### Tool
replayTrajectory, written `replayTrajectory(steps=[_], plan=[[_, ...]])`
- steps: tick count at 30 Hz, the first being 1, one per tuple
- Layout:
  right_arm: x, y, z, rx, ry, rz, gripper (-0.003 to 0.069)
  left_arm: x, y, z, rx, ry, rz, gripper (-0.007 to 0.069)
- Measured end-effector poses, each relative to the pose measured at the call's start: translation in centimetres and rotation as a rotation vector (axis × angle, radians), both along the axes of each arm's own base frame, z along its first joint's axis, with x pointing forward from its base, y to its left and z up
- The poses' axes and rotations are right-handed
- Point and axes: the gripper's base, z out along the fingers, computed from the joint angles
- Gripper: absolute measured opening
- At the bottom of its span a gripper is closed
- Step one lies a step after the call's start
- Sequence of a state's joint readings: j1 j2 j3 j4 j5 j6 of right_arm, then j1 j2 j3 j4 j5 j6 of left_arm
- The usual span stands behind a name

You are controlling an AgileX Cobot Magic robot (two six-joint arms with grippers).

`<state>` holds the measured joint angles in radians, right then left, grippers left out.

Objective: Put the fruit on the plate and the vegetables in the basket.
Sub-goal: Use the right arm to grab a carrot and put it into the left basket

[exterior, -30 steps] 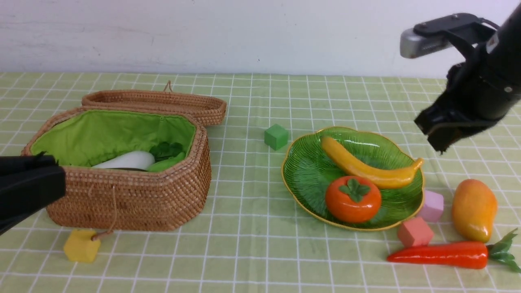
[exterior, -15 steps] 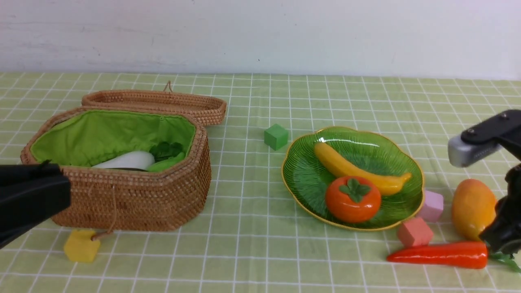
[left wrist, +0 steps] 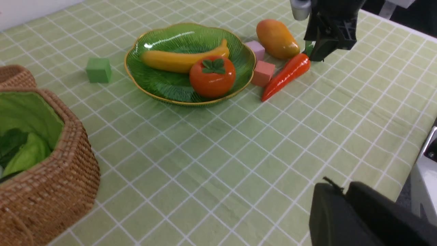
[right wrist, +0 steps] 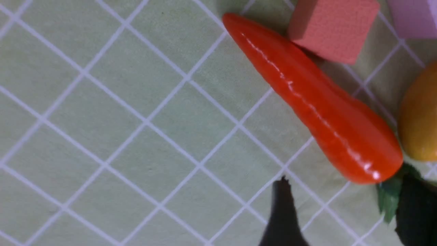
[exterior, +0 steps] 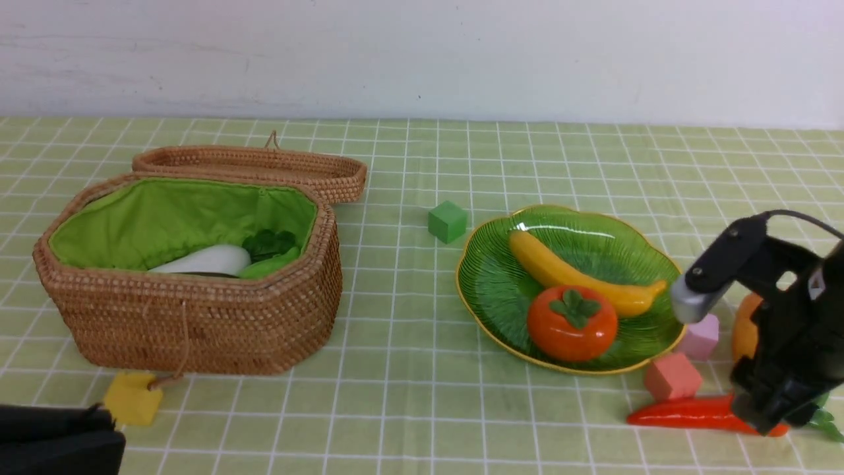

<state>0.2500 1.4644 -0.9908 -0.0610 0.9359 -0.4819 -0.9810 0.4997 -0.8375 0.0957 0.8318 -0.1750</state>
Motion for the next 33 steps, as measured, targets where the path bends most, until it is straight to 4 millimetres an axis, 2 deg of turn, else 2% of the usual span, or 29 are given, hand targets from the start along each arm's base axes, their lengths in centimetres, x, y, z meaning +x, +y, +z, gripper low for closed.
replayTrajectory(steps=[2,5,10,15,22,29,33], plan=[[1.0,-0.1,-1.4,-0.063,0.01,0.1,0.0545,0.0,0.0,-0.1,0.009,0.01,0.0,0.0057],[1.9,-0.2,-3.0,-0.134,0.041,0.198,0.0575,-0.1,0.0,-0.1,0.008,0.012,-0.001,0.0057],[3.0,-0.5,-5.7,-0.228,0.107,0.316,0.0584,-0.1,0.0,-0.1,0.008,0.013,-0.002,0.0059],[3.9,-1.4,-8.4,-0.248,0.176,0.34,0.0584,-0.1,0.0,-0.1,0.008,0.014,-0.002,0.0059],[4.3,-1.7,-8.9,-0.247,0.185,0.376,0.0532,-0.1,0.0,-0.1,0.007,0.014,-0.002,0.0059],[4.2,-1.5,-9.2,-0.227,0.211,0.411,0.0404,-0.1,0.0,-0.1,0.004,0.014,-0.003,0.0059],[4.2,-1.4,-9.1,-0.221,0.212,0.406,0.0403,-0.1,0.0,-0.1,0.004,0.014,-0.003,0.0059]])
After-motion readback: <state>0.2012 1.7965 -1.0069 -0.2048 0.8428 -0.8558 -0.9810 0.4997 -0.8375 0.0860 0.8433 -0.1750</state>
